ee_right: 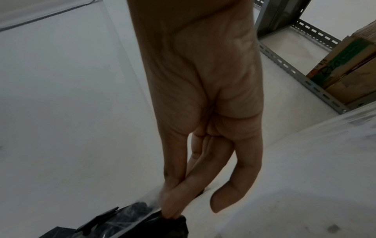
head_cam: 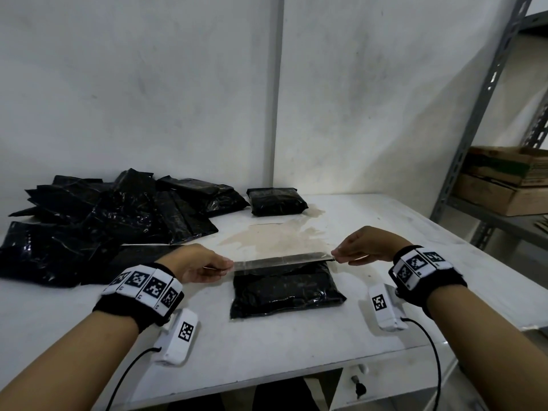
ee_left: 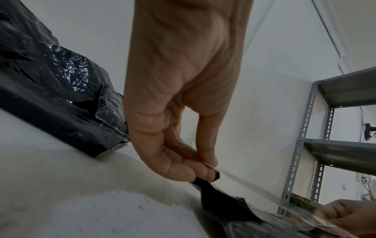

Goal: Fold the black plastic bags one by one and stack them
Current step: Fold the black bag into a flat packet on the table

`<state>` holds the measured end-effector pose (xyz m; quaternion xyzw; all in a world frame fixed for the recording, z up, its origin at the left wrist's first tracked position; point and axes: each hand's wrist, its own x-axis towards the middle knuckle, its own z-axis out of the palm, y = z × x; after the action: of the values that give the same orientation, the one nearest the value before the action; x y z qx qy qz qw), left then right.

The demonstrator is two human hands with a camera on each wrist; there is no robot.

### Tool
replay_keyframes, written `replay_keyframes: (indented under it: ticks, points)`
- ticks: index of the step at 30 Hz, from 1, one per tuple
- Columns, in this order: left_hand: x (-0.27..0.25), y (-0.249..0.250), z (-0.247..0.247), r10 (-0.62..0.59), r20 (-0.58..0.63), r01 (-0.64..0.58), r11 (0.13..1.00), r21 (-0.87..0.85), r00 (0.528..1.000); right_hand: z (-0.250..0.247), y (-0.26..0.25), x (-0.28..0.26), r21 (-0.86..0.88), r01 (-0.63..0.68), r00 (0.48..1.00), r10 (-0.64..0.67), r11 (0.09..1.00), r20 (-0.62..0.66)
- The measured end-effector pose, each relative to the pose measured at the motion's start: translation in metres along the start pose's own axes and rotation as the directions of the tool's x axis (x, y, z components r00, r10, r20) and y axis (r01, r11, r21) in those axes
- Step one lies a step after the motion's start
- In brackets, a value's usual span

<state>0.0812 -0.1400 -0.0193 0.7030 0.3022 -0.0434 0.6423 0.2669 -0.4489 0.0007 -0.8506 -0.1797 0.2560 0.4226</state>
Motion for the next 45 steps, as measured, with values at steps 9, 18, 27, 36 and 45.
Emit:
replay_keyframes:
  ticks: [9, 18, 27, 36, 45]
  points:
    - [-0.004, -0.001, 0.003, 0.007, -0.002, -0.007, 1.0, 0.021, 1.0, -0.001, 0.0, 0.0, -0.036, -0.015, 1.0, 0.016, 0.999, 0.003]
    - [-0.002, -0.001, 0.005, -0.028, -0.026, 0.03, 0.995, 0.091, 0.999, 0.005, 0.003, 0.001, -0.061, -0.043, 0.999, 0.044, 0.997, 0.011]
    - [0.001, -0.002, 0.006, -0.059, -0.054, 0.068, 0.98, 0.186, 0.997, 0.01, 0.006, 0.003, -0.065, -0.085, 0.996, 0.087, 0.994, 0.023]
    - [0.003, -0.002, 0.013, -0.079, -0.084, 0.1, 0.955, 0.28, 0.993, 0.017, 0.006, 0.002, -0.092, -0.121, 0.992, 0.124, 0.988, 0.025]
    - [0.003, 0.001, 0.02, -0.016, -0.145, 0.068, 0.929, 0.363, 0.989, 0.024, 0.004, 0.006, -0.124, -0.187, 0.981, 0.192, 0.974, 0.027]
